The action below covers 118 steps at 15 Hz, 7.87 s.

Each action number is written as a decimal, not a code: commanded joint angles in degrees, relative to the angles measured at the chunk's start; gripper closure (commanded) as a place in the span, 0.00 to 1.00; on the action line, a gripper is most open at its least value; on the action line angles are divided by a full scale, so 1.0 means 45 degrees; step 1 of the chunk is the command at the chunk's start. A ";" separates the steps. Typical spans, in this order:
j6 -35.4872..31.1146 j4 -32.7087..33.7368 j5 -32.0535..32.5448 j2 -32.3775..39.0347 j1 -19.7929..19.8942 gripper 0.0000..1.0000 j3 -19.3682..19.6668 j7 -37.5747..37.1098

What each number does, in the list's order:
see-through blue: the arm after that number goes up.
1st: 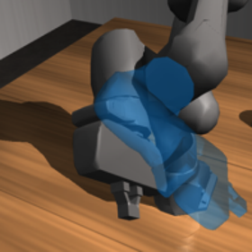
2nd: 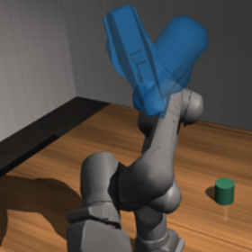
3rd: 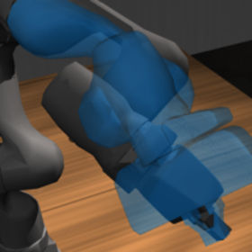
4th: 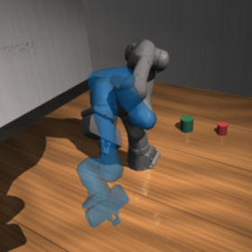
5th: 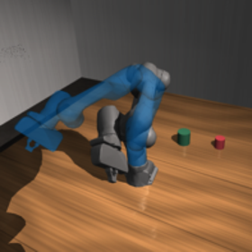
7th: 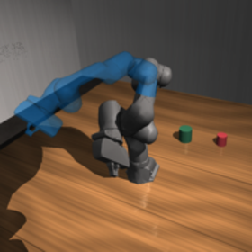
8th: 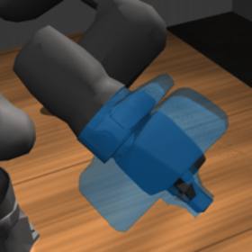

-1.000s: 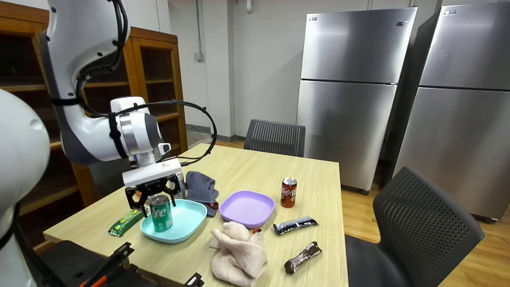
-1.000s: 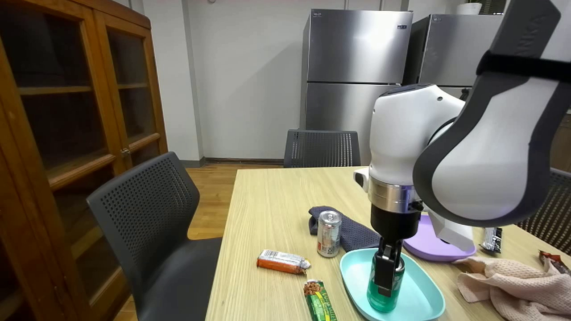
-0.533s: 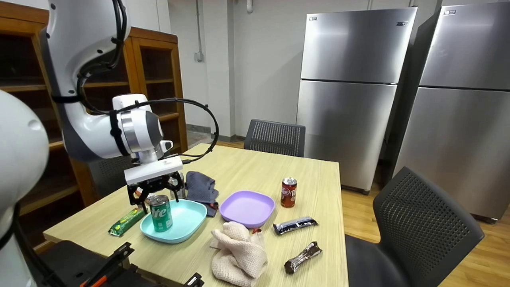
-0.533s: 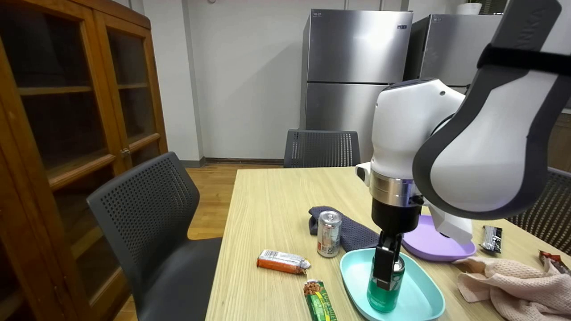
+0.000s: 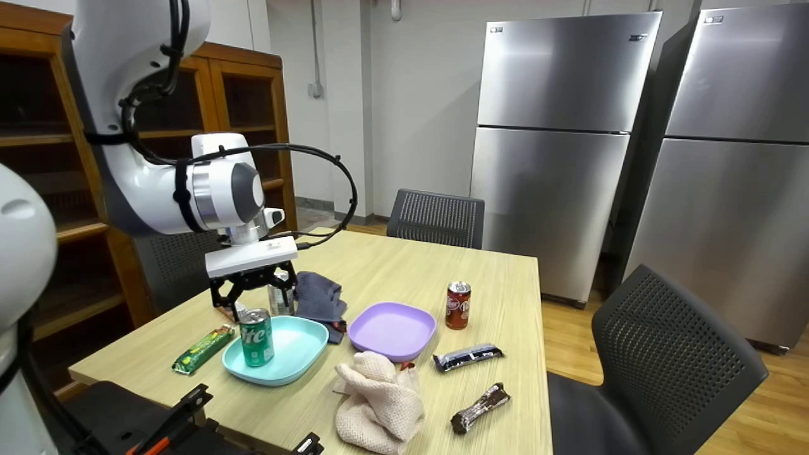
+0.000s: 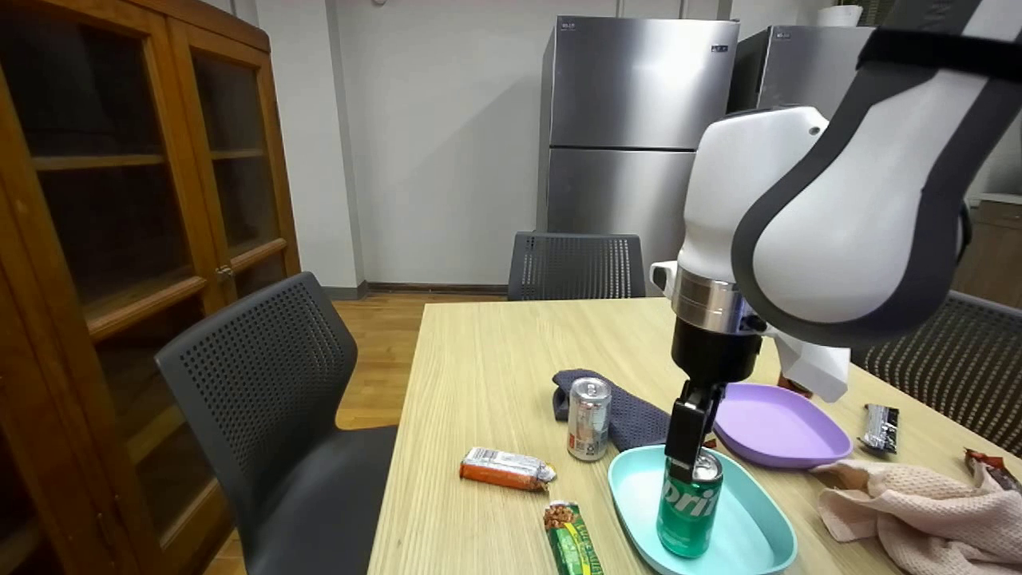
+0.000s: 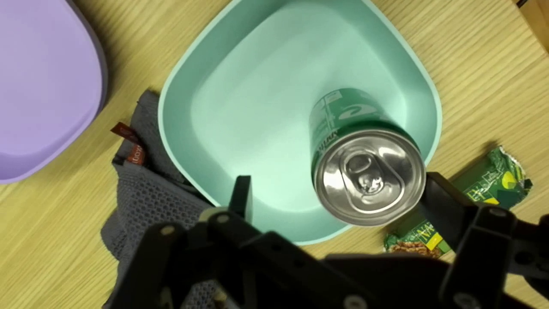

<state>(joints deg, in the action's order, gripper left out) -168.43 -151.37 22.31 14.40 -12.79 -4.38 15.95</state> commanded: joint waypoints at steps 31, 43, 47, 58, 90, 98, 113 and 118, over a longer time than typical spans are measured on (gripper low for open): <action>0.1541 0.1107 -0.4894 -0.0868 0.5530 0.00 0.2035 0.1360; 0.1321 0.3469 -0.7553 0.2090 0.9154 0.00 0.0900 0.3754; 0.1316 0.4664 -0.7658 0.3402 1.0055 0.00 0.0533 0.3737; 0.1471 0.5979 -0.6993 0.5176 1.0753 0.00 0.0524 0.3212; 0.1628 0.3791 -0.4887 0.2125 0.7457 0.96 0.0761 0.2782; 0.1781 0.4414 -0.4982 0.2556 0.6113 0.96 0.0360 0.2381; 0.2277 0.6605 -0.5183 0.4879 0.5880 0.96 -0.1014 0.2426; 0.2304 0.7074 -0.5087 0.5481 0.5920 0.96 -0.1131 0.2479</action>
<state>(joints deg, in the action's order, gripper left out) -160.30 -122.08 -1.19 37.68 13.16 -8.50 27.46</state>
